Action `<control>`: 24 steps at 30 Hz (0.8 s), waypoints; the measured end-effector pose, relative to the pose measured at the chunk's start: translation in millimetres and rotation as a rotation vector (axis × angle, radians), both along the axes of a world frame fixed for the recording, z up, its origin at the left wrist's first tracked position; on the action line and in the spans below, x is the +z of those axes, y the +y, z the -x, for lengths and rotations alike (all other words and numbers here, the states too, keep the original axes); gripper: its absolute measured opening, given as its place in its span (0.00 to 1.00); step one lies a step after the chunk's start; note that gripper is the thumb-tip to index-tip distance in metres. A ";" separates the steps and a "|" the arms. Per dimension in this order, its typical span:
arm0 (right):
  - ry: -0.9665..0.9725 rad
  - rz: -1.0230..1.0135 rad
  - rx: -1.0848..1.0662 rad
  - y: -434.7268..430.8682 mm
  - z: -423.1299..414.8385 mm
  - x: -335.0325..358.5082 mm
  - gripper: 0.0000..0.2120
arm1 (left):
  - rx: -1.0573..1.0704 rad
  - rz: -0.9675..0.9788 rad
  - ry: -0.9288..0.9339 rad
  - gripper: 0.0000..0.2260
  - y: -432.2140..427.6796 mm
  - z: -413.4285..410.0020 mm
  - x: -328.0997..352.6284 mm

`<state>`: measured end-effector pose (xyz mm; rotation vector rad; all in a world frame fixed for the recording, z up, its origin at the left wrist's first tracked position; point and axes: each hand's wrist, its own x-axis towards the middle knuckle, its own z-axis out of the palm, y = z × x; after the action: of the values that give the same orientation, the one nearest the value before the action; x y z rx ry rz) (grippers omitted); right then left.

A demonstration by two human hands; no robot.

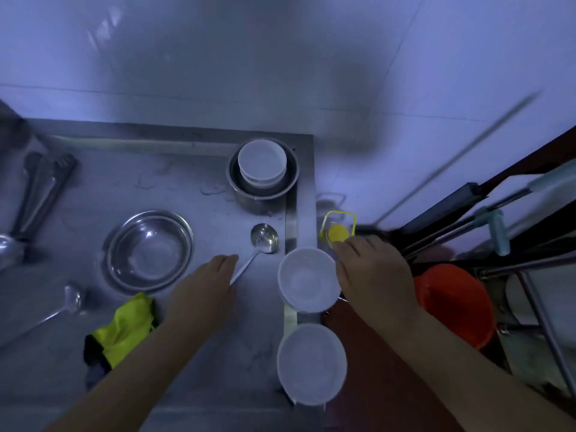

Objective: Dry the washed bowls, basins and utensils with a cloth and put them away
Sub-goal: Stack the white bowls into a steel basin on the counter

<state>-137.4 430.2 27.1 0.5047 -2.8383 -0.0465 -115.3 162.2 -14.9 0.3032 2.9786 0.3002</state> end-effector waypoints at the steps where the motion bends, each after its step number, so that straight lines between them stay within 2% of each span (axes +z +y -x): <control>1: -0.025 0.027 0.017 7.0 -15.8 -3.9 0.06 | -0.014 0.007 -0.022 0.31 3.7 -18.7 -5.8; 4: -0.132 0.084 0.057 26.0 -55.6 -17.5 0.09 | -0.052 0.099 -0.137 0.37 24.2 -64.3 -12.7; 7: -0.282 0.123 0.059 33.5 -83.2 -32.2 0.11 | 0.027 0.146 -0.292 0.28 52.1 -98.2 -16.0; 10: -0.443 0.148 0.029 30.1 -102.9 -44.6 0.13 | 0.091 0.087 -0.427 0.27 75.4 -120.6 -16.9; 14: -0.669 0.187 -0.010 28.7 -118.3 -56.2 0.16 | 0.182 -0.075 -0.360 0.24 93.8 -137.6 -28.6; 16: -0.721 0.229 -0.039 27.1 -121.1 -58.3 0.14 | 0.241 -0.120 -0.370 0.27 99.3 -142.9 -30.9; 19: -0.753 0.290 -0.082 21.1 -121.0 -58.5 0.11 | 0.282 -0.188 -0.369 0.32 103.0 -146.0 -32.6; 24: -0.765 0.306 -0.095 10.8 -121.2 -54.4 0.08 | 0.329 -0.293 -0.398 0.33 93.8 -147.0 -30.3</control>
<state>-16.2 441.0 -27.3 0.3693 -3.4977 0.6951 31.7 256.1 -45.2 -0.2043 2.5730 0.7395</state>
